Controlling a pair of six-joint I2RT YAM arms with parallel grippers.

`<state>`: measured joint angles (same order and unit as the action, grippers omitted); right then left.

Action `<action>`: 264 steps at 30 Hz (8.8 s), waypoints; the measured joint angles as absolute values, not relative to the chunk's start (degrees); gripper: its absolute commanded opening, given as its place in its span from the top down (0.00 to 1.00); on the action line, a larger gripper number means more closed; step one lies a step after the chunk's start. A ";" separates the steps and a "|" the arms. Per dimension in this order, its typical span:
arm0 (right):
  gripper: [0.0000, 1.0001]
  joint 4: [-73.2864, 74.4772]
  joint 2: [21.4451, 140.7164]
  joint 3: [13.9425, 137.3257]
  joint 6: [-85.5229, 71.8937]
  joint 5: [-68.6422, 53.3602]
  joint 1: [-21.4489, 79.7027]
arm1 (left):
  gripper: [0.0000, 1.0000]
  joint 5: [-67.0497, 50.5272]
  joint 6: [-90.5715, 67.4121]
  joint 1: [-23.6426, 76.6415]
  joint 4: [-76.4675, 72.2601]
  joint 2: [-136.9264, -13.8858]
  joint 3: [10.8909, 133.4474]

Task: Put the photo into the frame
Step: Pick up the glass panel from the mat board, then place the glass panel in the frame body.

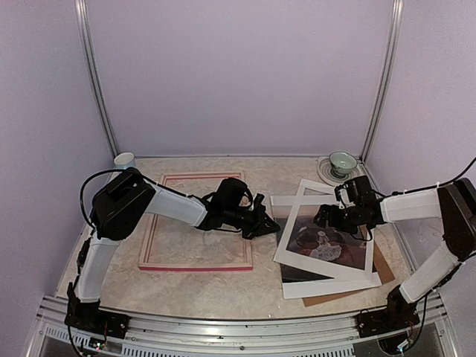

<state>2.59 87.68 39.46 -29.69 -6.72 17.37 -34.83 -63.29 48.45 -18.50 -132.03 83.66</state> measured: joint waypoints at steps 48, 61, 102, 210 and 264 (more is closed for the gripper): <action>0.01 8.27 92.23 51.70 -29.65 -3.79 27.77 | 0.99 -37.41 -33.04 21.80 13.93 -106.37 63.77; 0.01 8.29 102.00 61.34 -29.50 -4.05 32.69 | 0.95 -34.76 -26.83 16.84 19.42 -105.14 63.77; 0.01 10.24 114.89 77.06 -28.18 -6.94 37.74 | 0.93 -26.02 -24.51 12.75 21.69 -100.86 59.51; 0.01 10.63 126.13 90.50 -28.34 -12.73 41.52 | 0.97 -17.54 -28.53 12.29 8.14 -89.71 50.65; 0.01 10.41 126.65 90.61 -28.40 -12.91 42.22 | 0.96 -12.14 -35.42 12.69 5.37 -85.54 45.74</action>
<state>10.41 126.65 90.61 -28.40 -12.91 42.22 -12.14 -35.42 12.69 5.37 -85.54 45.74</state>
